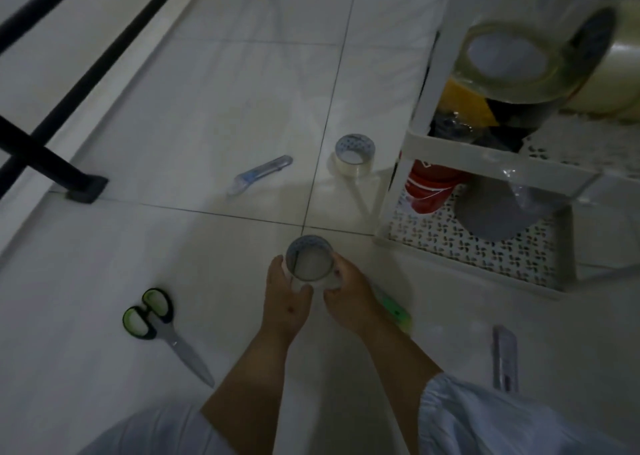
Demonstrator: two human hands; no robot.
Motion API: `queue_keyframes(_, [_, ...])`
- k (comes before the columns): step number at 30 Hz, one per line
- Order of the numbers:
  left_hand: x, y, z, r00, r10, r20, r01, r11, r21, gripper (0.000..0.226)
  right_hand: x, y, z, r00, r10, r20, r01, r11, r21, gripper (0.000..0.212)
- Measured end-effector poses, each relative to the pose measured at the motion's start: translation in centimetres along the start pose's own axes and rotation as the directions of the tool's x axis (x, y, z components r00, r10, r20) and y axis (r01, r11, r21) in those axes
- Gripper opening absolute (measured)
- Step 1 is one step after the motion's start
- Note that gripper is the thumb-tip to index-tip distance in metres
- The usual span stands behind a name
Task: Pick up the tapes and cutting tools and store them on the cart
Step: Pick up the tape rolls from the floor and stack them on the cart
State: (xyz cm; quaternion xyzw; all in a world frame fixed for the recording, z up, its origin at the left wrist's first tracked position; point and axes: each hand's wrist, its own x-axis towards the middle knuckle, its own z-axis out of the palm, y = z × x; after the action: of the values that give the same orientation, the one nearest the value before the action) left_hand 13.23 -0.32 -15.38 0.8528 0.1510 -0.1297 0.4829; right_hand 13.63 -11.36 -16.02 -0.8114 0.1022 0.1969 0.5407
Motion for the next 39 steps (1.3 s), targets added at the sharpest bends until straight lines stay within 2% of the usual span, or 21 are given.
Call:
queue_keyframes(2, [0.4,0.4,0.4,1.0,-0.02,-0.016,0.018,0.997,-0.073,0.061,1.4,1.9,1.1,1.0,0.023,-0.014,-0.022,0.999,0.04,0.077])
queue_keyframes(6, [0.6,1.0,1.0,0.986,-0.147,-0.078,0.14,0.986,-0.091,0.064,0.8,1.0,0.3,0.994,0.047,-0.099,-0.045,0.999,0.022,0.061])
queue_keyframes(8, [0.1,0.9,1.1,0.986,-0.143,-0.082,0.134,0.985,-0.11,0.058,0.0,0.7,-0.6,0.992,0.025,-0.122,-0.025,1.0,0.002,0.055])
queue_keyframes(12, [-1.2,2.2,1.9,0.987,-0.139,-0.081,0.117,0.966,-0.232,0.047,-2.0,-0.1,-3.1,0.991,-0.018,-0.133,0.021,1.0,0.021,0.058])
queue_keyframes(14, [-1.8,3.5,2.4,0.986,-0.146,-0.076,0.119,0.952,-0.281,0.04,-2.9,-0.8,-4.7,0.985,-0.034,-0.169,0.037,0.999,0.017,0.051])
queue_keyframes(16, [-2.5,4.9,2.9,0.992,-0.099,-0.079,0.072,0.955,-0.288,0.038,-3.8,-1.6,-6.4,0.977,-0.044,-0.208,0.058,0.996,0.062,0.043])
queue_keyframes(19, [-4.3,7.1,3.6,0.998,-0.027,-0.055,0.011,0.96,-0.28,0.04,-5.9,-2.3,-9.0,0.975,-0.031,-0.219,0.06,0.99,0.129,0.049])
queue_keyframes(26, [-10.1,11.7,4.4,1.0,0.025,-0.005,-0.026,0.941,-0.337,0.033,-11.6,-3.6,-13.9,0.954,-0.149,-0.26,0.163,0.986,0.034,0.042])
queue_keyframes(33, [-15.2,17.4,3.6,0.971,0.236,0.036,-0.207,0.906,-0.37,0.03,-17.2,-6.1,-19.4,0.906,-0.25,-0.342,0.266,0.964,-0.002,0.032])
queue_keyframes(39, [-15.7,22.5,3.8,0.917,0.391,0.075,-0.341,0.869,-0.358,0.026,-20.4,-8.9,-23.5,0.904,-0.24,-0.354,0.291,0.952,0.096,0.059])
